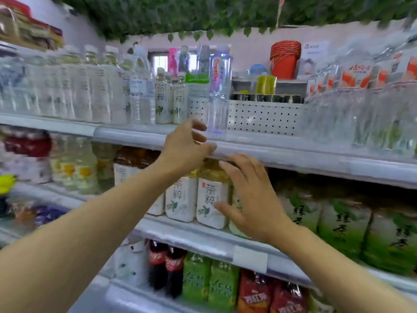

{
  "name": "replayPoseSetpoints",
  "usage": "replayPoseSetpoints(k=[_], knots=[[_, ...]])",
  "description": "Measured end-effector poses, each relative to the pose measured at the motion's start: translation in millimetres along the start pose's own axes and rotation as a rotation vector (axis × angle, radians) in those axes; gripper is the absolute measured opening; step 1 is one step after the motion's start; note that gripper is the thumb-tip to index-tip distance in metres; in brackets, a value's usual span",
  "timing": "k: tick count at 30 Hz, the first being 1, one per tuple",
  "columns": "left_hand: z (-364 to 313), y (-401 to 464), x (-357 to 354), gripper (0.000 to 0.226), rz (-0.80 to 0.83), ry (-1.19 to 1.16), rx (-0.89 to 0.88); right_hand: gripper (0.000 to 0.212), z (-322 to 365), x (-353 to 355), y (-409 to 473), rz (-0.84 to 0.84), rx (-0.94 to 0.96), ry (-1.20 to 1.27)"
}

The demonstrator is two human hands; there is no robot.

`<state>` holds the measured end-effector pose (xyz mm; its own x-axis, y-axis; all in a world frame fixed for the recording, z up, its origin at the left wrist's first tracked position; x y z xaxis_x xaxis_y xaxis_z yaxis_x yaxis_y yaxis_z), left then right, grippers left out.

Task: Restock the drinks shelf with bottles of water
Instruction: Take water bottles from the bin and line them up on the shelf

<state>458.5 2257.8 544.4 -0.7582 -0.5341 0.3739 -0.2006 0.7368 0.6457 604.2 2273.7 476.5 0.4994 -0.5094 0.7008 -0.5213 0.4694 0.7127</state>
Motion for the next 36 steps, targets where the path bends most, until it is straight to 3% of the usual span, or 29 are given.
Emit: replayPoseSetpoints(k=[7,13,19,23,27,36], knots=[[118,-74,93,0.034,0.073,0.096,0.224,0.065,115,-99,-1,0.207,0.046,0.184],[244,-162,163,0.032,0.287,0.169,0.510,0.070,220,-206,-32,0.544,-0.024,0.360],[355,-266,217,0.033,0.404,0.248,0.734,0.072,309,-314,-92,0.877,-0.149,0.454],[415,-334,238,0.035,0.430,0.273,0.874,0.060,351,-381,-135,1.080,-0.240,0.497],[465,-400,249,0.035,0.421,0.248,1.014,0.073,380,-432,-178,1.218,-0.280,0.515],[546,-545,225,0.028,0.330,0.215,1.311,0.067,414,-538,-271,1.519,-0.293,0.511]])
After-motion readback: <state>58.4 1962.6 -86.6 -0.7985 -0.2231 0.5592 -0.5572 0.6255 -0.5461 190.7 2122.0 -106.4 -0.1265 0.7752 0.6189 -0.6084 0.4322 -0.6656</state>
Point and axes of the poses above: each hand's wrist, its own y-axis towards the middle knuckle, its own x-axis out of the back of the hand, z = x × y, the point moved 6 cm from there along y, towards the middle knuckle, and after that the axes turned 8 degrees about -x, right-handed, at the moved point
